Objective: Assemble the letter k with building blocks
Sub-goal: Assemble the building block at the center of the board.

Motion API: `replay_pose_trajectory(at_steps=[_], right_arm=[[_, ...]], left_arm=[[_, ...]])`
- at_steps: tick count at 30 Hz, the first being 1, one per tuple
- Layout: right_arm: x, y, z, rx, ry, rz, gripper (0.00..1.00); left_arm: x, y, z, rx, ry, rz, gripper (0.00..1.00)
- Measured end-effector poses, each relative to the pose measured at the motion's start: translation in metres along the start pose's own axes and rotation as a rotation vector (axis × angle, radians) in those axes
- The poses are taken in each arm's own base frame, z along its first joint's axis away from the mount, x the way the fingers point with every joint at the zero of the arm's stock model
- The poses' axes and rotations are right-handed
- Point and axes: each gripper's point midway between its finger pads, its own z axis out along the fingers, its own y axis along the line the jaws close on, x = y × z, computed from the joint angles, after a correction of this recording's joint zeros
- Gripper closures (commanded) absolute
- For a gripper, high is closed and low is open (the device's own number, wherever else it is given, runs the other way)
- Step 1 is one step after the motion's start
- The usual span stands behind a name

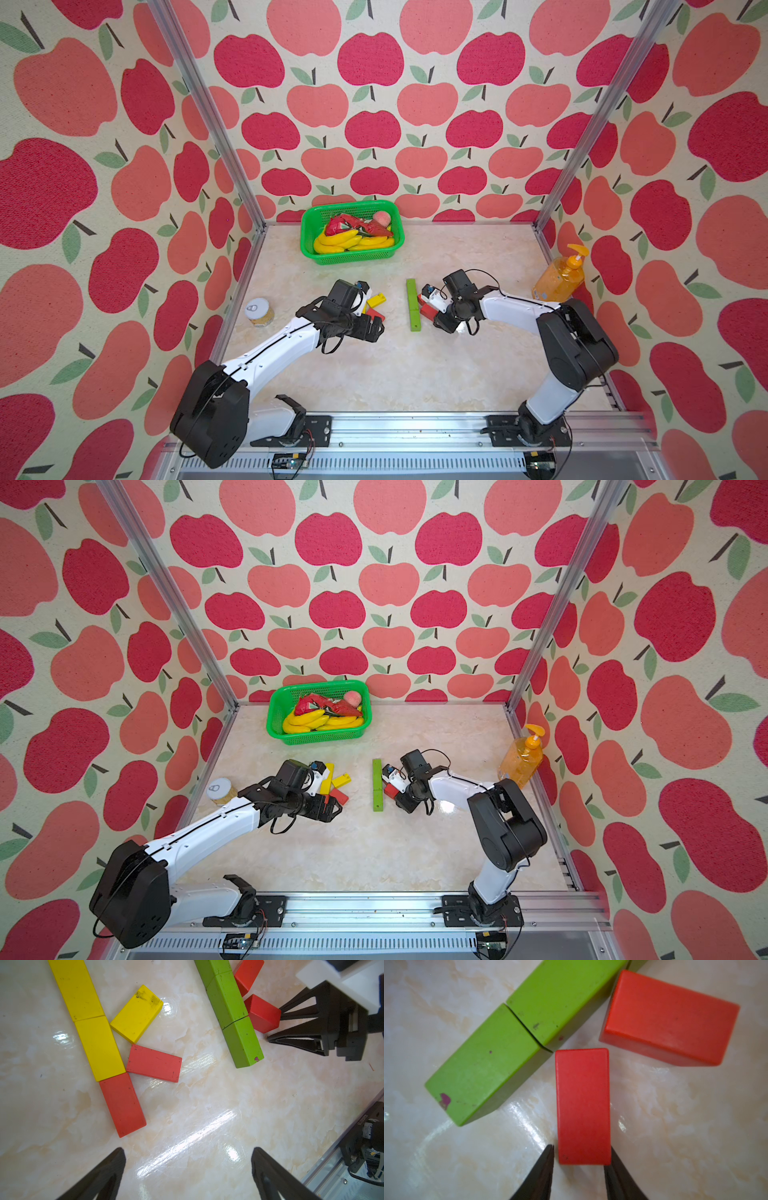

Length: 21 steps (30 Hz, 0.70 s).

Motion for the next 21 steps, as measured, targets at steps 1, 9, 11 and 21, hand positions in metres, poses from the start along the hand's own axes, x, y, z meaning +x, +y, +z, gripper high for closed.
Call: replay_pose_trajectory(at_steps=[1,9,11,21], right_arm=[[-0.0004,-0.0005,0.0,0.003,-0.001,0.0,0.55],[-0.0046,-0.0028,-0.0001,0.013,-0.018,-0.003,0.54],[-0.0047,-0.0028,0.0,0.013,-0.018,-0.003,0.56],[-0.0045,-0.0028,0.0003,0.012,-0.017,-0.003,0.63]], left_arm=[[0.0,0.0,0.0,0.0,0.0,0.0,0.02],[0.0002,-0.0006,0.0,0.004,0.001,0.0,0.02],[0.0002,-0.0007,0.0,0.004,0.001,0.0,0.02],[0.0005,-0.0017,0.0001,0.01,0.003,0.0,0.02]])
